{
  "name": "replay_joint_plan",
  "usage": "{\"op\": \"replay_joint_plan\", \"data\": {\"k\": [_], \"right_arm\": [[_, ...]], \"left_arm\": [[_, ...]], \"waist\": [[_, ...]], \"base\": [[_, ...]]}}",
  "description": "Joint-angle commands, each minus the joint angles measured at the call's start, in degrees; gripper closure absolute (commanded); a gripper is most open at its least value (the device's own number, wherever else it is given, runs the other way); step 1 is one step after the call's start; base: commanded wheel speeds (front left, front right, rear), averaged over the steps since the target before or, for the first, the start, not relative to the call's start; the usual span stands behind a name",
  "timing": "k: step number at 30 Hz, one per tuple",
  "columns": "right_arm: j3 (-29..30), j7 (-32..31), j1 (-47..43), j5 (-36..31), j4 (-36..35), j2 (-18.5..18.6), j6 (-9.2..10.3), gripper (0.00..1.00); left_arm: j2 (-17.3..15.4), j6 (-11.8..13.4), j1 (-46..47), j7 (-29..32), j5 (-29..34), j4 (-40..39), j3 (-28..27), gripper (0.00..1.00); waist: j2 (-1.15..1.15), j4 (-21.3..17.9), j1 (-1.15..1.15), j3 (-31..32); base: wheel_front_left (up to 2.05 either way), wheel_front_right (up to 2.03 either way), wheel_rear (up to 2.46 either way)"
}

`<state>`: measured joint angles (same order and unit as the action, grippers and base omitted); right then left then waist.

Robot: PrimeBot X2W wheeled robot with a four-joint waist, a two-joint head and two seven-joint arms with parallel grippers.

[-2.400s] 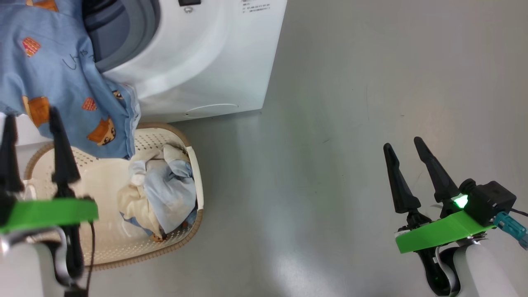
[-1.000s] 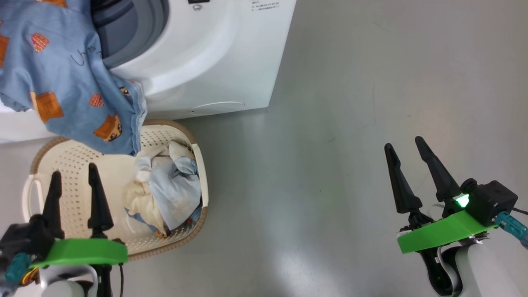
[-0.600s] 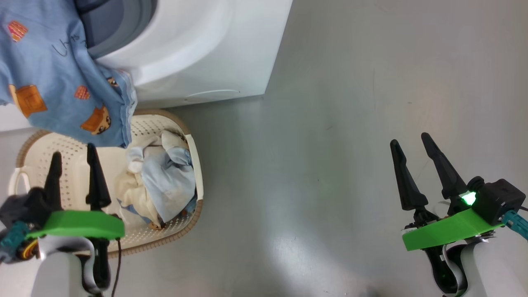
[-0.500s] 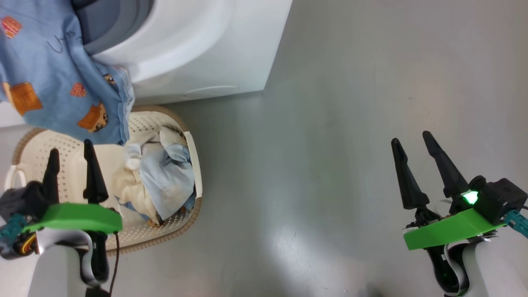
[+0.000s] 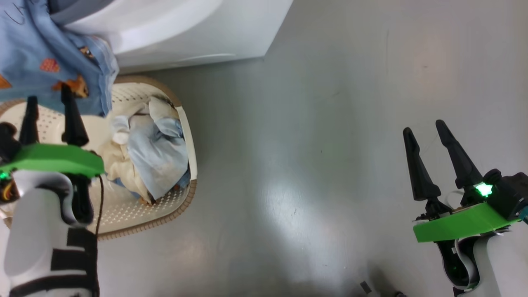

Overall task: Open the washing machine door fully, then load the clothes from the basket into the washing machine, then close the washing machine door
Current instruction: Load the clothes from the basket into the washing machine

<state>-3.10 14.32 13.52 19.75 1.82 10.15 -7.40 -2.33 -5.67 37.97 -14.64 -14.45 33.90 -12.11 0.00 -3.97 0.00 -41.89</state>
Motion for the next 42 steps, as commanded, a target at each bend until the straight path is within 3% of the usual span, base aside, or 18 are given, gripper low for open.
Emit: {"op": "replay_joint_plan", "data": {"k": [1, 8, 9, 10, 11, 16, 23, 31, 42], "right_arm": [[-1.1, 0.7, -0.7, -0.5, -1.4, 0.4, -0.09, 0.00], [-1.2, 0.7, -0.2, -0.6, -1.1, 0.1, -0.09, 0.00], [-1.4, 0.7, 0.0, -0.6, -1.0, 0.0, -0.09, 0.00], [-1.5, 0.7, 0.2, -0.5, -0.8, 0.0, -0.09, 0.00], [-1.6, 0.7, 0.4, -0.5, -0.6, 0.0, -0.09, 0.00], [-2.0, 0.7, 0.8, -0.3, 0.2, -0.1, -0.09, 0.00], [-2.0, 0.7, 0.3, 0.0, 1.2, -0.5, -0.09, 0.00], [-2.6, 0.7, -0.6, 0.6, 2.1, -1.0, -0.09, 0.00], [-3.3, 0.7, -0.3, 1.3, 2.3, -1.7, -0.09, 0.00]], "left_arm": [[-2.4, -0.3, 0.0, -0.4, 0.0, -0.9, -1.5, 0.00], [-2.4, -1.7, 3.6, -0.4, -2.8, -5.6, 0.2, 0.00], [-2.5, -1.8, 3.6, -0.4, -3.9, -6.7, 1.6, 0.11], [-2.7, -1.8, 3.4, -0.4, -5.4, -7.7, 3.0, 0.63], [-3.2, -1.8, 3.0, -0.4, -6.6, -8.4, 4.2, 1.00], [-5.7, -1.8, 0.8, -0.4, -11.6, -9.7, 9.0, 1.00], [-6.4, -1.8, -3.5, -0.4, -12.6, -12.2, 9.2, 1.00], [-7.6, -1.8, -5.5, -0.4, -8.9, -14.7, 6.6, 1.00], [-12.2, -1.0, 4.6, -0.4, -1.6, -10.5, 4.4, 1.00]], "waist": [[0.00, 0.0, 0.00, -1.3], [0.00, 0.1, 0.00, -2.1], [0.00, 0.0, 0.00, -2.1], [0.00, 0.0, 0.00, -1.9], [0.00, 0.0, 0.00, -1.6], [0.00, -0.2, 0.00, 0.1], [0.00, 0.2, 0.00, 3.8], [0.00, 0.3, 0.00, 7.4], [0.00, -2.0, 0.00, 7.6]], "base": [[0.00, 0.00, 0.00], [0.00, 0.00, 0.00], [0.00, 0.00, 0.00], [0.00, 0.00, 0.00], [0.00, 0.00, 0.00], [0.00, 0.00, 0.00], [0.00, 0.00, 0.00], [0.00, 0.00, 0.00], [0.00, 0.00, 0.00]]}}
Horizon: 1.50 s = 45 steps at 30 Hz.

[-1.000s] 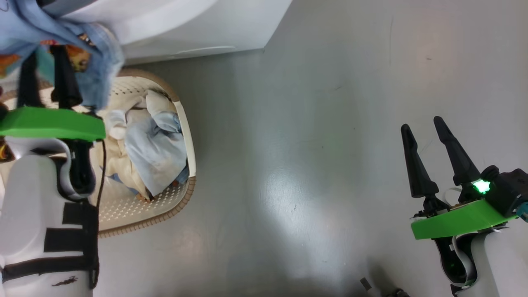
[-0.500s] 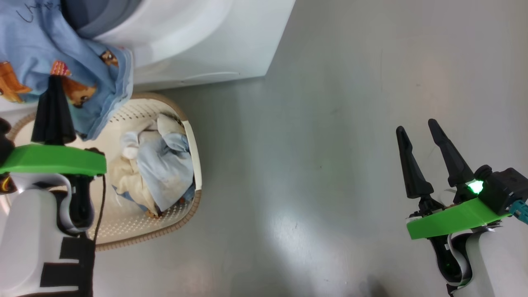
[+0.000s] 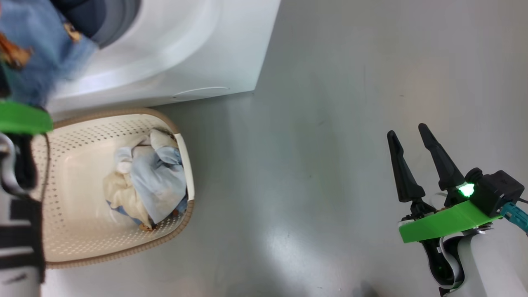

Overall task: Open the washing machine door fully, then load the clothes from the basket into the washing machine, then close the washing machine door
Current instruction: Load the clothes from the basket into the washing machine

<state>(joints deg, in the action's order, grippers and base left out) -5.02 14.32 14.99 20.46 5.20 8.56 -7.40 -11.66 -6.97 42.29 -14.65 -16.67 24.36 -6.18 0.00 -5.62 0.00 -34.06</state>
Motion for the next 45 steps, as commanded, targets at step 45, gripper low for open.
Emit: {"op": "replay_joint_plan", "data": {"k": [45], "right_arm": [[-0.9, 0.7, -0.9, 1.5, -2.7, -1.8, -0.09, 0.00]], "left_arm": [[-10.3, 1.4, 29.9, -0.3, 10.6, 1.2, 4.7, 1.00]], "waist": [[0.00, -4.0, 0.00, -12.7]], "base": [[0.00, 0.00, 0.00]]}}
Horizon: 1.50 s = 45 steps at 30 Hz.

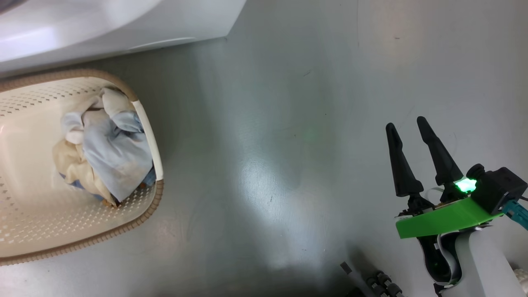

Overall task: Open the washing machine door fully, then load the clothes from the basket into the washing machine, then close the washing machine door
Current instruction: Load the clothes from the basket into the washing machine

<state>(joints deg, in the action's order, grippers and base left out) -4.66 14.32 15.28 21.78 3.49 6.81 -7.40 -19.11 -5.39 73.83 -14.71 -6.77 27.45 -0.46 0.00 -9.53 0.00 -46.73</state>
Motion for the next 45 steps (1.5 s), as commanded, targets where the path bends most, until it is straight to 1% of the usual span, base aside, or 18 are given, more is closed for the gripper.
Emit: {"op": "replay_joint_plan", "data": {"k": [1, 5, 6, 7, 8, 17, 29, 38, 39, 45], "right_arm": [[-1.4, 0.7, -1.0, 0.2, -0.9, -0.1, -0.09, 0.00], [-1.7, 0.7, -0.8, 0.2, -0.6, -0.1, -0.09, 0.00], [-1.8, 0.7, -0.7, 0.2, -0.5, -0.1, -0.09, 0.00], [-1.7, 0.7, -0.8, 0.2, -0.3, 0.0, -0.09, 0.00], [-1.7, 0.7, -0.8, 0.2, -0.2, 0.0, -0.09, 0.00], [-1.1, 0.7, -0.3, 0.3, 0.4, 0.2, -0.09, 0.00], [-0.9, 0.7, -1.2, 0.2, 1.8, 0.6, -0.09, 0.00], [-2.0, 0.7, -2.4, -0.1, 3.0, 0.6, -0.09, 0.00], [-2.0, 0.7, -2.4, -0.1, 3.0, 0.6, -0.09, 0.00], [-2.2, 0.7, -3.6, -0.3, 3.7, 0.4, -0.09, 0.00]], "left_arm": [[-2.8, -0.3, -2.0, -0.3, 0.7, -1.9, -1.2, 1.00], [-2.1, -0.6, -3.2, -0.3, 0.2, 0.9, -2.0, 1.00], [-1.8, -0.6, -3.3, -0.3, -0.2, 2.1, -2.4, 0.93], [-1.5, -0.5, -3.4, -0.3, -0.4, 3.0, -2.7, 0.29], [-1.3, -0.5, -3.6, -0.3, -0.5, 3.6, -2.8, 0.00], [1.5, -0.3, -6.3, -0.3, -0.7, 6.3, -3.1, 0.00], [5.4, 0.1, -16.4, -0.3, -1.2, 4.8, -4.7, 0.00], [7.3, 0.0, -26.3, -0.3, -1.5, -0.5, -7.2, 0.00], [7.3, 0.0, -26.3, -0.3, -1.5, -0.5, -7.2, 0.00], [8.6, 0.0, -34.3, -0.3, -1.8, -5.1, -9.3, 0.00]], "waist": [[0.00, -0.1, 0.00, 0.0], [0.00, 0.0, 0.00, 0.1], [0.00, 0.1, 0.00, 0.3], [0.00, 0.2, 0.00, 0.4], [0.00, 0.4, 0.00, 0.6], [0.00, 1.8, 0.00, 3.3], [0.00, 3.7, 0.00, 11.5], [0.00, 4.0, 0.00, 18.1], [0.00, 4.0, 0.00, 18.1], [0.00, 4.1, 0.00, 21.7]], "base": [[0.00, 0.00, 0.00], [0.00, 0.00, 0.00], [0.00, 0.00, 0.00], [0.00, 0.00, 0.00], [0.00, 0.00, 0.00], [0.00, 0.00, 0.00], [0.00, 0.00, 0.00], [0.00, 0.00, 0.00], [0.00, 0.00, 0.00], [0.00, 0.00, 0.00]]}}
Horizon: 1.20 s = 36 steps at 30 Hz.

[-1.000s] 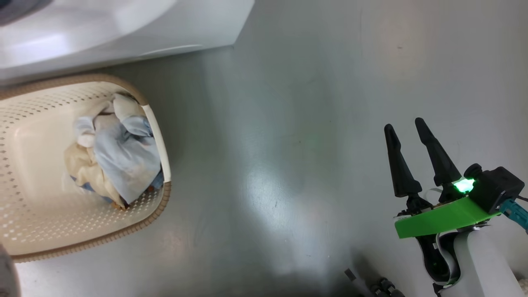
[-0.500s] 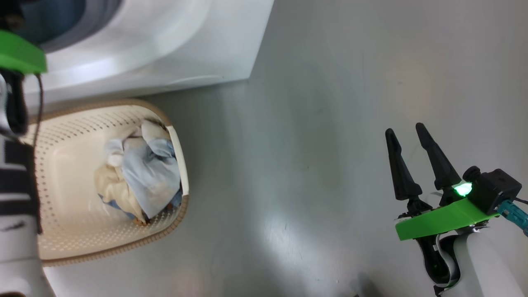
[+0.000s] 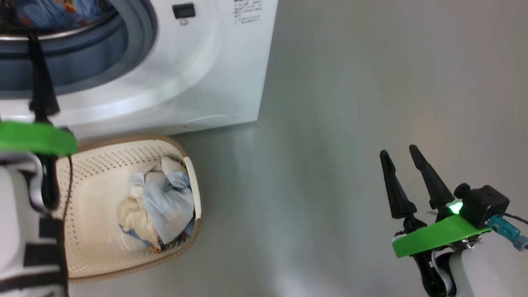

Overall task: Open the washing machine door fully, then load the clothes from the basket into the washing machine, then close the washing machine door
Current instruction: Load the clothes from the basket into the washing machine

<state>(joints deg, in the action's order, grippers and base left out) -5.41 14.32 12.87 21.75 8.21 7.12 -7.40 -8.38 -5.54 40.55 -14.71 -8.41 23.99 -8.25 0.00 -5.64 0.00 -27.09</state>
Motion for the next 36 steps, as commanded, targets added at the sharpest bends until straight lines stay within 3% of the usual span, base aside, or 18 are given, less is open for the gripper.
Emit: {"op": "replay_joint_plan", "data": {"k": [1, 12, 22, 36], "right_arm": [[-1.4, 0.7, -1.5, -0.3, -1.1, 0.0, -0.09, 0.00], [-1.7, 0.7, -4.3, -0.8, -0.8, -0.1, -0.09, 0.00], [-2.2, 0.7, -7.5, -1.3, 0.0, 0.0, -0.09, 0.00], [-1.0, 0.7, -10.3, -2.3, -2.0, 0.4, -0.09, 0.00]], "left_arm": [[-1.7, 0.2, -2.4, -0.3, -0.2, -2.6, -1.9, 0.00], [2.5, 0.8, -17.9, -0.3, -0.2, -13.8, -5.7, 0.00], [4.3, 0.8, -32.4, -0.3, 0.6, -20.4, -6.7, 0.00], [5.4, 4.6, -44.7, -0.3, 0.6, -25.8, -4.9, 0.00]], "waist": [[0.00, 0.3, 0.00, 2.5], [0.00, 1.0, 0.00, 10.4], [0.00, 0.7, 0.00, 17.8], [0.00, 1.0, 0.00, 20.7]], "base": [[0.00, 0.00, 0.00], [0.00, 0.00, 0.00], [0.00, 0.00, 0.00], [0.00, 0.00, 0.00]]}}
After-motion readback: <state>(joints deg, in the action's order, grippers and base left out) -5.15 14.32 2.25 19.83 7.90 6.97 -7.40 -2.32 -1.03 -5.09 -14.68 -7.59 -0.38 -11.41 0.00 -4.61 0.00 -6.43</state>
